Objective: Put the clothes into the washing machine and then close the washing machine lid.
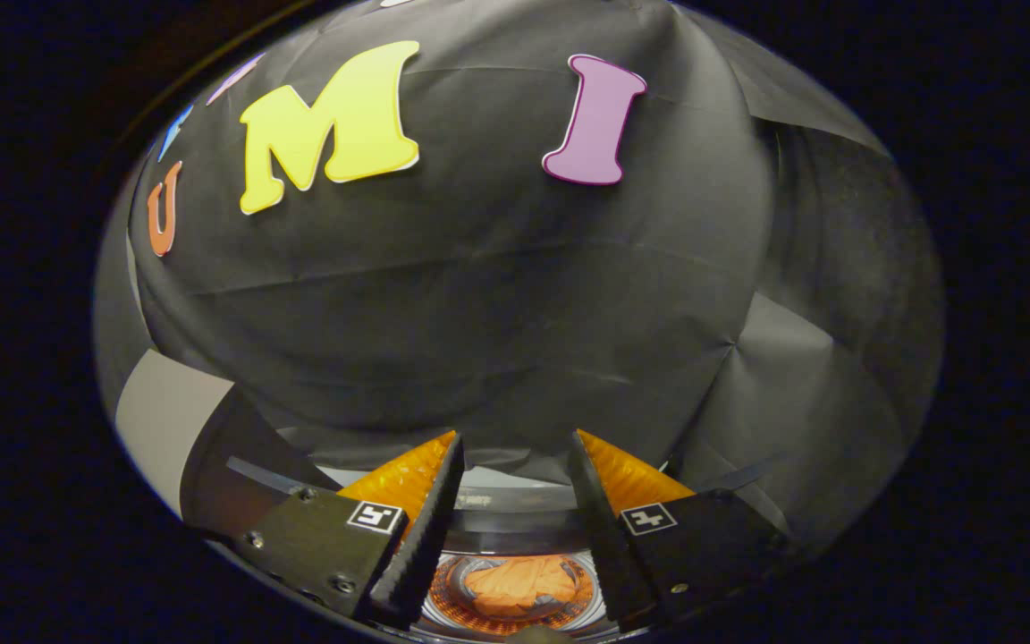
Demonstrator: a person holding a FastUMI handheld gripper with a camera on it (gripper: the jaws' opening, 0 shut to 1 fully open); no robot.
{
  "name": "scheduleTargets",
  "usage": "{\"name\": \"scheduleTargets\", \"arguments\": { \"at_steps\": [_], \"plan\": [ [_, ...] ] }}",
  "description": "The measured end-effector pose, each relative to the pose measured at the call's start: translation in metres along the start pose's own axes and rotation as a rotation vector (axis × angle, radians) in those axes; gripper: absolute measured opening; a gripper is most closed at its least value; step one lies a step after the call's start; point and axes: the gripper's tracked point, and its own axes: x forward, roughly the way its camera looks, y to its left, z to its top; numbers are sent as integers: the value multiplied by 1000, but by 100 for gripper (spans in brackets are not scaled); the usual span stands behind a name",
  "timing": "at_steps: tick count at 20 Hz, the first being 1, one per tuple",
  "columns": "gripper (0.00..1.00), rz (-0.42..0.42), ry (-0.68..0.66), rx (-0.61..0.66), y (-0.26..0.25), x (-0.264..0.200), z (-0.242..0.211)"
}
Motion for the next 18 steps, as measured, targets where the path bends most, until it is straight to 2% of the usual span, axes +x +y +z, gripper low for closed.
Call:
{"name": "scheduleTargets", "arguments": {
  "at_steps": [18],
  "plan": [
    [75, -12, -25, 7, -1, -10, -5]
  ]
}}
